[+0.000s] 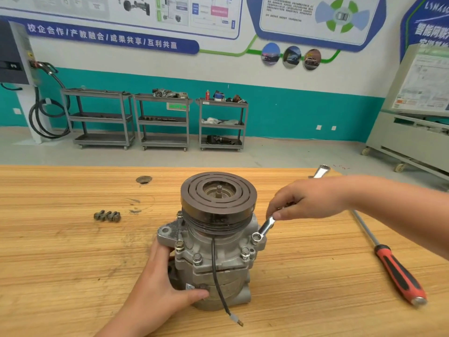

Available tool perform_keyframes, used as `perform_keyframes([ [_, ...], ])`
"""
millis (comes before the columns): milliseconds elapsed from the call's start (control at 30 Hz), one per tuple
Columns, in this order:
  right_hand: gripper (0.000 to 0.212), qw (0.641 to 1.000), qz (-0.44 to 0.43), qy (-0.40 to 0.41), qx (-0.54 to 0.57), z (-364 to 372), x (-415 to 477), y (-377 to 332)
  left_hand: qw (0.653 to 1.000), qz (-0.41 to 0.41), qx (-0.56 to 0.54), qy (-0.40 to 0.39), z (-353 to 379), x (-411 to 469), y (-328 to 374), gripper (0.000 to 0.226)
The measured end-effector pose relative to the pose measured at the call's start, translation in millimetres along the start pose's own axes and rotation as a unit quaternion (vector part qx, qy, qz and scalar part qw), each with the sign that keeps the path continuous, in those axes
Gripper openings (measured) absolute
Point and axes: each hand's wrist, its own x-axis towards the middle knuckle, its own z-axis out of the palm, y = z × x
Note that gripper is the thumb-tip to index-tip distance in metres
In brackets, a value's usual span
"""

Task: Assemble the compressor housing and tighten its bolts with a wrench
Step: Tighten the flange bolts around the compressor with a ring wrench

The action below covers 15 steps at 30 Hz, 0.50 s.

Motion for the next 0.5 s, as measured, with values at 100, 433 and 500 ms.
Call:
perform_keyframes([
  [100, 0.024, 0.999, -0.003, -0.028, -0.019, -9, 6, -4, 1.0, 0.003, 0.004, 0.0, 0, 0, 0, 0.091],
  [433, 0.022, 0.883, 0.068, -0.195, 0.422, 23, -19, -2, 1.0, 0.005, -0.003, -0.003, 0, 0, 1, 0.094],
  [500, 0.026, 0.832, 0.063, -0.161, 0.528, 39, -26, -15, 1.0, 0.004, -0.008, -0.003, 1, 0, 0, 0.095],
])
